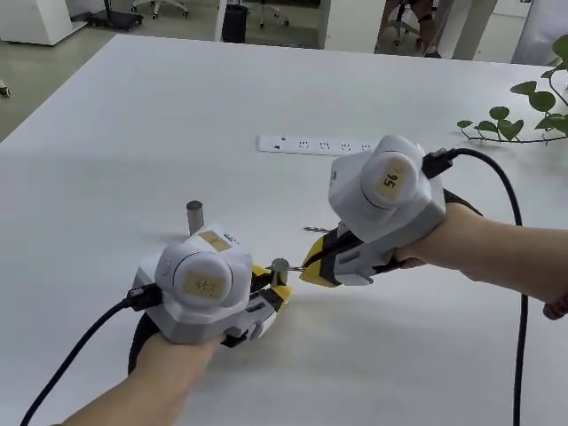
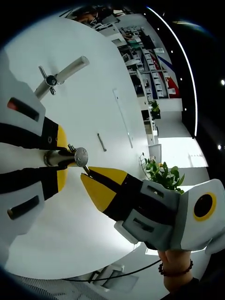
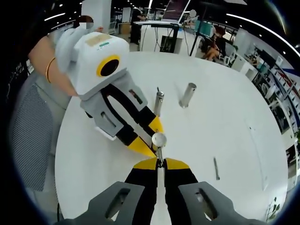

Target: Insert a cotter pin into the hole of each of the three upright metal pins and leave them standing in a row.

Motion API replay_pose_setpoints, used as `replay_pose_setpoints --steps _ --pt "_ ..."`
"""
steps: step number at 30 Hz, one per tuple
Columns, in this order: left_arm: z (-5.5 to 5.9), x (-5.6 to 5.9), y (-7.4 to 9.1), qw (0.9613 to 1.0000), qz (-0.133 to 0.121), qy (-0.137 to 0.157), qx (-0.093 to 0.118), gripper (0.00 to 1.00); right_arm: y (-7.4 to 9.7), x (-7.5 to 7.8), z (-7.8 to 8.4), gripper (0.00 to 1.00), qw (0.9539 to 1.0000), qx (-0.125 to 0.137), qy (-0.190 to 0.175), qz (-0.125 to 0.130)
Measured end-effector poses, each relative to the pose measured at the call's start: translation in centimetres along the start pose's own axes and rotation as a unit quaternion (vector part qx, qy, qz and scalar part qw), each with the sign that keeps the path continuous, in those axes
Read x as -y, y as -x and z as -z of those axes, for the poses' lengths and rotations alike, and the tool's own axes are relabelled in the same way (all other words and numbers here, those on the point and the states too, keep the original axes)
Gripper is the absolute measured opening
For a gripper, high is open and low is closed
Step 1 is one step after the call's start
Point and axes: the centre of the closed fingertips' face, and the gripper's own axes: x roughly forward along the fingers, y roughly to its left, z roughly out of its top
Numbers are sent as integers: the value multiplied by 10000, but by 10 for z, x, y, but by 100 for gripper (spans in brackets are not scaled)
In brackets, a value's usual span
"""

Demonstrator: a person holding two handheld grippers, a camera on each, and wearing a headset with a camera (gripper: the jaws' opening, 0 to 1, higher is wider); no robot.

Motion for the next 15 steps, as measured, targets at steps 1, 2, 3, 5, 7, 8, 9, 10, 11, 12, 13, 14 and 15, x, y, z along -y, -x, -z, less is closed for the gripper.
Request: replay_pose_setpoints --steps 1,2,3,5,7,8,9,10,11,12,13,14,15 --pt "0 0 0 10000 -5 -2 6 10 0 -1 -1 0 10000 11 9 0" --pt "0 0 0 10000 -7 4 13 10 0 0 -1 0 10000 22 6 0" --pt "0 0 0 10000 -9 15 18 10 -1 -1 -3 0 10000 86 -21 -7" --pt "1 -1 0 10000 -16 5 16 10 -1 -1 -4 0 9999 129 -71 -12" --pt "1 -1 -1 10000 -38 -13 13 10 0 -2 -5 0 9999 152 -51 -10" --pt "1 -1 -1 10000 -48 -21 15 10 0 -2 -5 0 9999 160 -63 -5" --pt "1 -1 -1 10000 -55 -26 20 10 0 -2 -5 0 9998 179 -86 1" --pt "1 -1 -1 10000 -59 -18 24 10 -1 -2 -5 0 9997 200 -122 7" --pt "1 -1 -1 10000 -64 -10 25 10 0 -2 -6 0 9995 248 -169 13" --pt "1 -1 -1 10000 -71 -16 26 10 -1 -2 -6 0 9995 272 -181 -1" --pt "1 -1 -1 10000 -80 -12 27 10 0 -4 -8 1 9992 348 -198 -14" --pt "1 -1 -1 10000 -91 6 27 10 0 -4 -9 3 9990 392 -224 -15" --pt "1 -1 -1 9999 -96 12 29 10 2 -4 -10 6 9990 391 -228 0"
